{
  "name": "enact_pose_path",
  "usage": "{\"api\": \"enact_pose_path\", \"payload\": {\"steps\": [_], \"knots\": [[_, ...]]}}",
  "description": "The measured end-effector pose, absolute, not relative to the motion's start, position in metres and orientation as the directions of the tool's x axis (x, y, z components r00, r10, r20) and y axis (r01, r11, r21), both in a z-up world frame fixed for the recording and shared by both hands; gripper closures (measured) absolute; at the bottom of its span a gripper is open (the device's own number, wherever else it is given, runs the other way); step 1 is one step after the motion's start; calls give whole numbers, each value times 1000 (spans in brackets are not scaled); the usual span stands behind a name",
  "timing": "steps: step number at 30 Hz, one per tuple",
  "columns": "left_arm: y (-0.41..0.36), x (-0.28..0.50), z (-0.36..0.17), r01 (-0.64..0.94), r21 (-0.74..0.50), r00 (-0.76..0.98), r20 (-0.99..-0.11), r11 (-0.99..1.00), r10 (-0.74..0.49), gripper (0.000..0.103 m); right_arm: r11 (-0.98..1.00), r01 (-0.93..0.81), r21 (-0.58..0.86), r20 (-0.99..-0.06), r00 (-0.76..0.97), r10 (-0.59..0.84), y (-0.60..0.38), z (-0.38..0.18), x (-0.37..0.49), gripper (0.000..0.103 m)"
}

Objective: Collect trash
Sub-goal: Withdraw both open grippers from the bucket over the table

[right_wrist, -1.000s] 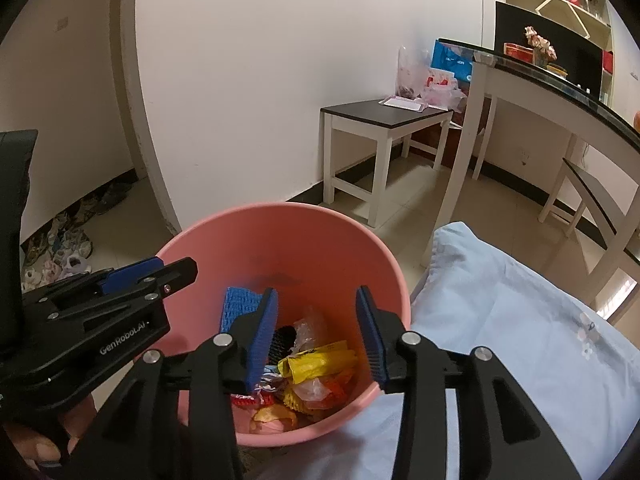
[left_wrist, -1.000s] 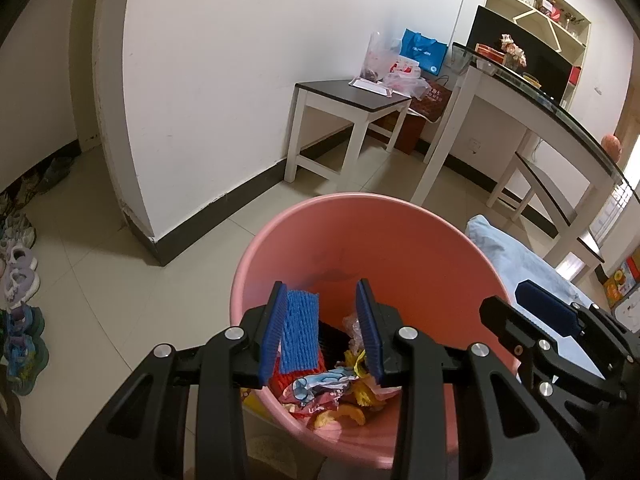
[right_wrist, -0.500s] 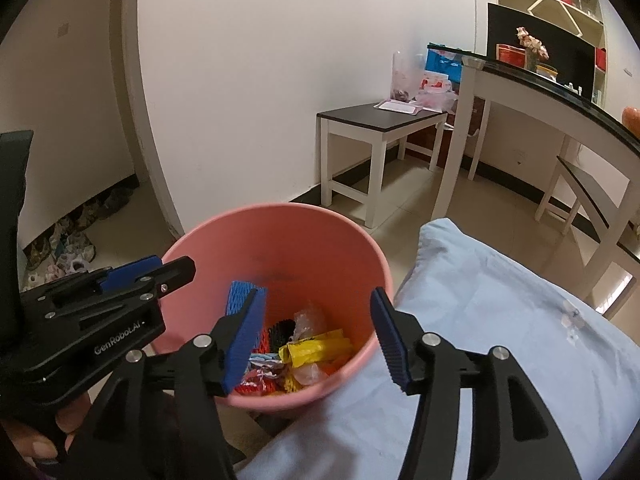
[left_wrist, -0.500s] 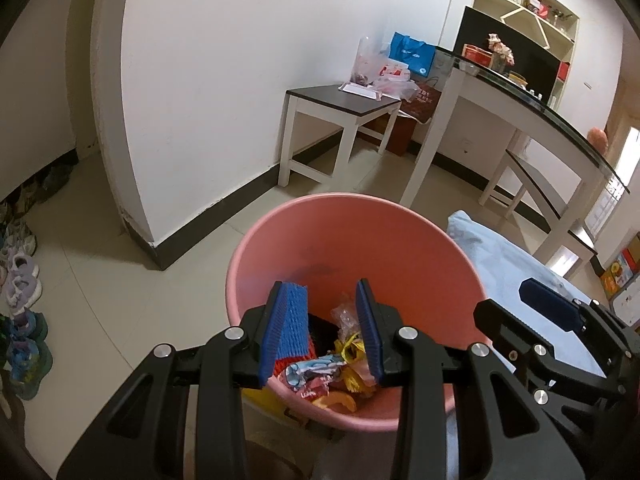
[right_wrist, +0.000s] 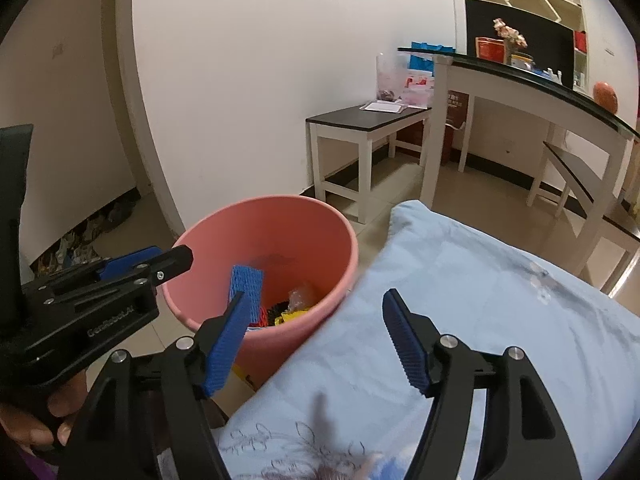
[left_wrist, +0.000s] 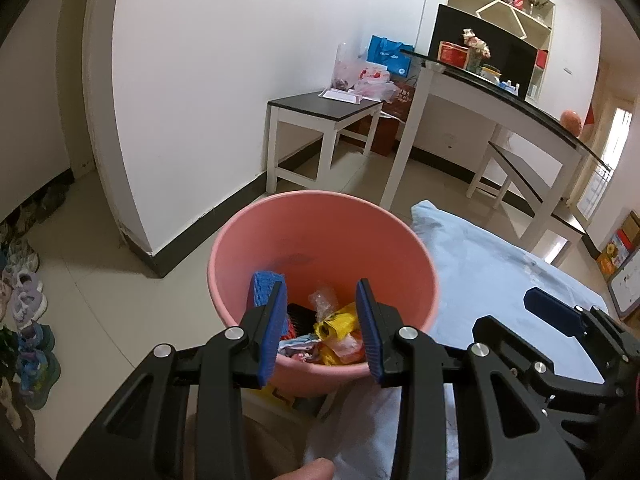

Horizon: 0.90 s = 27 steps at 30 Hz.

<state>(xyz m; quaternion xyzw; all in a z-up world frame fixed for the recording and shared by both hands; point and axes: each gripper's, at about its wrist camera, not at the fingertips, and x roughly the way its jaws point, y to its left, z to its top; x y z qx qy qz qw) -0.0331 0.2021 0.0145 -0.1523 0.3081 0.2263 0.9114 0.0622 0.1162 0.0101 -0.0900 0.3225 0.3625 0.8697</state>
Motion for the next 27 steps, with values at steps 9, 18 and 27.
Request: {"api": "enact_pose_path", "payload": {"steps": [9, 18, 27], "knots": [[179, -44, 25, -503, -118, 717, -611, 856, 337, 67, 730, -676, 101, -612, 537, 581, 93, 20, 50, 32], [160, -51, 30, -494, -96, 719, -604, 864, 344, 67, 741, -665, 100, -592, 559, 581, 78, 30, 39, 31], [147, -56, 32, -486, -81, 722, -598, 870, 348, 67, 751, -654, 95, -580, 576, 576, 64, 35, 33, 31]]}}
